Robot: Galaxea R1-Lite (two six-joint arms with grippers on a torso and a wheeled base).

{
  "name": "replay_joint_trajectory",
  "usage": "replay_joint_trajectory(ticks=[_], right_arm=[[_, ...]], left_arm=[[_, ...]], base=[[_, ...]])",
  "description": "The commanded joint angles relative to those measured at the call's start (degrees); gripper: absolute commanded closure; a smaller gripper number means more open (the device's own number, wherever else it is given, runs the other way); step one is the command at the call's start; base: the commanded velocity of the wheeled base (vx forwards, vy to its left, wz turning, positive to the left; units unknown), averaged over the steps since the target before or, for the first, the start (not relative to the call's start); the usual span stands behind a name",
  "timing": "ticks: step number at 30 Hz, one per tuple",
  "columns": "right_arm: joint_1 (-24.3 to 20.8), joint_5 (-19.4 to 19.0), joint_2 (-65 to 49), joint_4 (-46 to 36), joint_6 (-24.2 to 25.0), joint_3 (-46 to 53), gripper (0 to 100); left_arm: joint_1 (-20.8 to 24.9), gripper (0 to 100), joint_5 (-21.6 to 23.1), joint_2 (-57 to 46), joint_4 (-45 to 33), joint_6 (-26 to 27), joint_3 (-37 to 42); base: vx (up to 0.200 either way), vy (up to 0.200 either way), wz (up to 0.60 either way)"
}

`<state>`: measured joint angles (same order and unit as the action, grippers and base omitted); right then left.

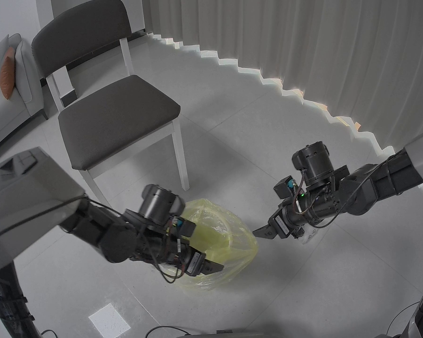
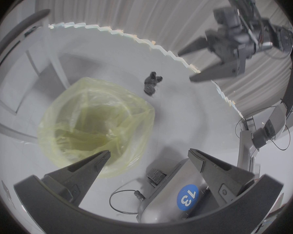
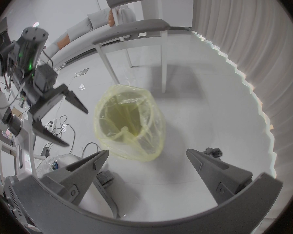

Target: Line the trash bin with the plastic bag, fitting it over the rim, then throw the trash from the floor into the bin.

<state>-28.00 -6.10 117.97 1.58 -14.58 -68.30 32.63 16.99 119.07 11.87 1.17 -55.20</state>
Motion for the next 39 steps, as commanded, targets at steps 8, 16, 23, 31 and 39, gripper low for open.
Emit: replay_joint_trajectory(ticks=[8,16,23,31,39], right_arm=[[-10.7,0.8,13.6,10.5,3.5,-0.3,0],[-10.7,1.0,19.7,10.5,3.5,-4.3,0],[-10.0,3.3,24.5,10.1,3.2,-8.0,0],[-10.0,5.1,27.8,7.4,1.8,-11.8,0],[-9.9,6.4,31.6,-7.6,-1.7,-22.0,0]], left_arm=[[-13.2,0,0.2,-14.6,19.5,-1.6,20.4],[-13.5,0,0.2,-15.5,27.9,-3.6,24.8],[-14.3,0,0.3,-15.5,35.9,-4.4,28.2],[-14.7,0,0.3,-15.4,37.2,-4.3,29.3],[-14.5,0,0.4,-13.4,37.2,-4.3,27.7]], base=[[0.0,0.0,0.0],[0.0,0.0,0.0],[0.0,0.0,0.0],[0.0,0.0,0.0],[0.0,0.0,0.0]])
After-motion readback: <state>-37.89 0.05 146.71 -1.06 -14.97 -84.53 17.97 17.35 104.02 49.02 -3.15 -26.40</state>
